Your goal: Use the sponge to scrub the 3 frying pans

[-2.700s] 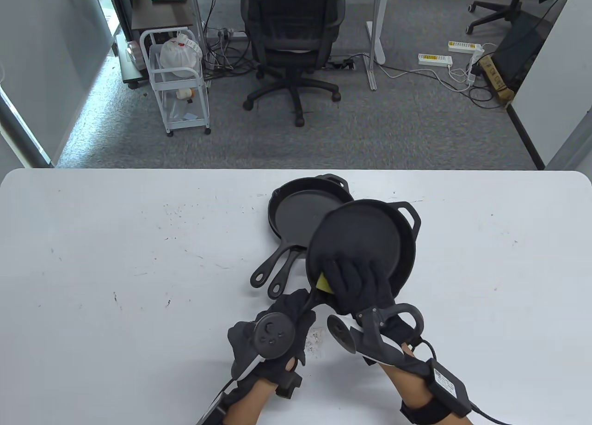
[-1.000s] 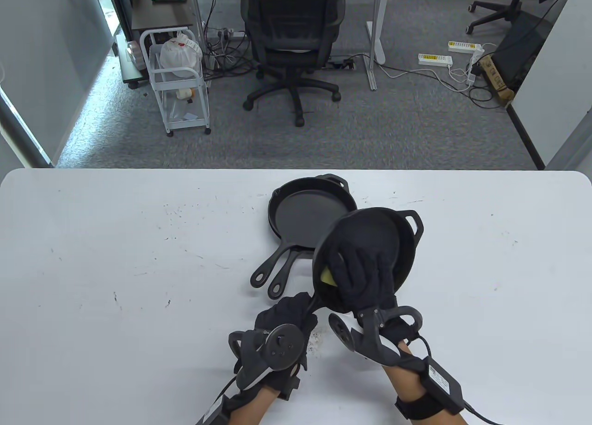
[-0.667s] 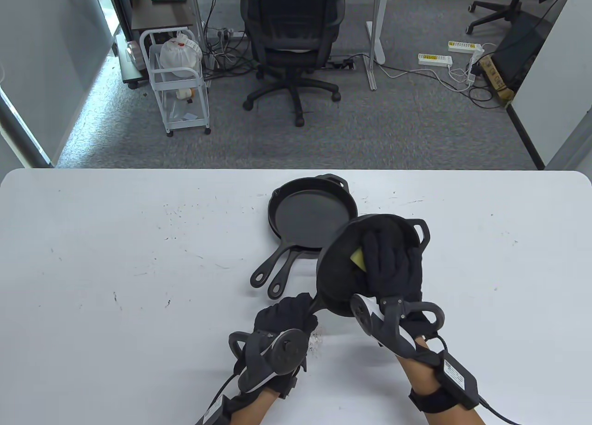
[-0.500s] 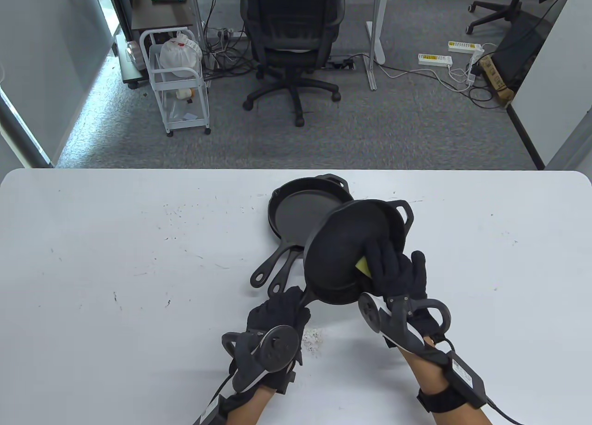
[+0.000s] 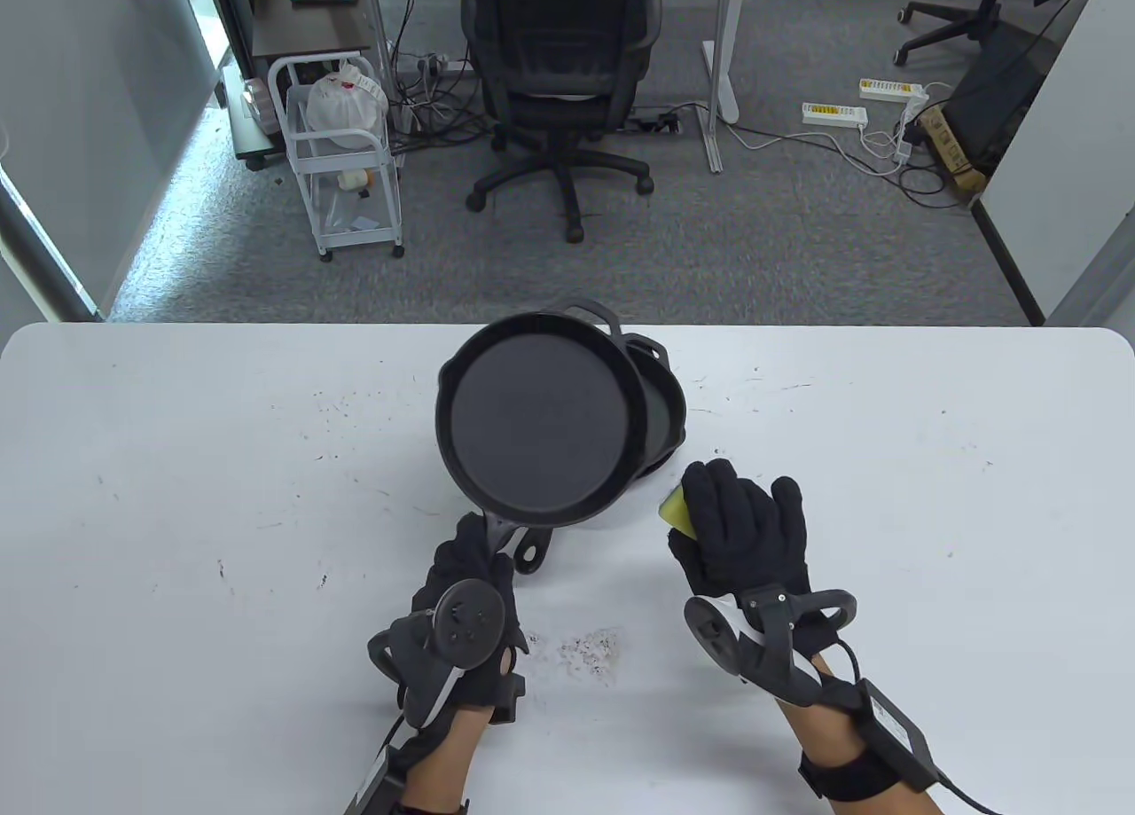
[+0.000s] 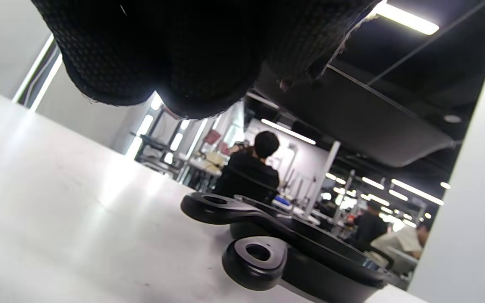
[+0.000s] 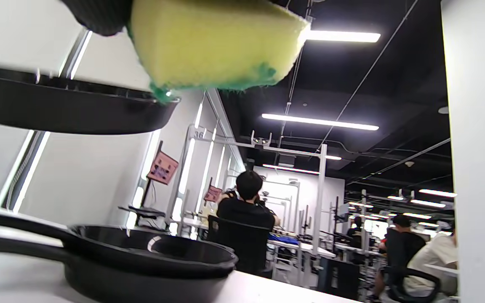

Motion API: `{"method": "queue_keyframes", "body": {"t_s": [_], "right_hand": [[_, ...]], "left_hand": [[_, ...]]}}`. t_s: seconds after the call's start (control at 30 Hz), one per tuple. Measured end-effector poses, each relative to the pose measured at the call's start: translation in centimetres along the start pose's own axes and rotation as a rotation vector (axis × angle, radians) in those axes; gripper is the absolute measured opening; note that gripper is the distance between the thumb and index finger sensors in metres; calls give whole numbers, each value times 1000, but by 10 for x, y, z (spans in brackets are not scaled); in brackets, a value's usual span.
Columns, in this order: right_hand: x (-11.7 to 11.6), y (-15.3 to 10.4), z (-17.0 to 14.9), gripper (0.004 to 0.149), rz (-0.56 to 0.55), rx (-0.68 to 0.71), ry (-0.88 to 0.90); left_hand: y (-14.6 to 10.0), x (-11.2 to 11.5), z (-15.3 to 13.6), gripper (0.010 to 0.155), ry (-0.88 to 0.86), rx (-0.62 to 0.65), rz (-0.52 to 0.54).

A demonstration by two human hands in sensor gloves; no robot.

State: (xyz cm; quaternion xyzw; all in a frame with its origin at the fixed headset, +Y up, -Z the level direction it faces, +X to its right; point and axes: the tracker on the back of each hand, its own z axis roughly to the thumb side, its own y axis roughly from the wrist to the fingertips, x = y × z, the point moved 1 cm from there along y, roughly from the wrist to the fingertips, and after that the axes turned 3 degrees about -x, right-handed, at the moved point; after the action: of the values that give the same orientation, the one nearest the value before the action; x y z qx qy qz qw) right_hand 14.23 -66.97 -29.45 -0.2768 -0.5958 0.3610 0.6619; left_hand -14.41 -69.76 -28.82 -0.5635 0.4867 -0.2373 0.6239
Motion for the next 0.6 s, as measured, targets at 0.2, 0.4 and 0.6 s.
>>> {"method": "queue_keyframes", "body": {"t_s": [0.2,0.4,0.6], "right_hand": [[2,-1,3,78,-2,24,1],[1,-3,7,77,11,66,2],[0,-5,15,76,29,122,9]], "left_hand": [[9,18,-18,64,-618,-35,-301],[6,43,-11,62,-1075,-22,-570],[6,50,-8,60,-1028,5,-606]]}}
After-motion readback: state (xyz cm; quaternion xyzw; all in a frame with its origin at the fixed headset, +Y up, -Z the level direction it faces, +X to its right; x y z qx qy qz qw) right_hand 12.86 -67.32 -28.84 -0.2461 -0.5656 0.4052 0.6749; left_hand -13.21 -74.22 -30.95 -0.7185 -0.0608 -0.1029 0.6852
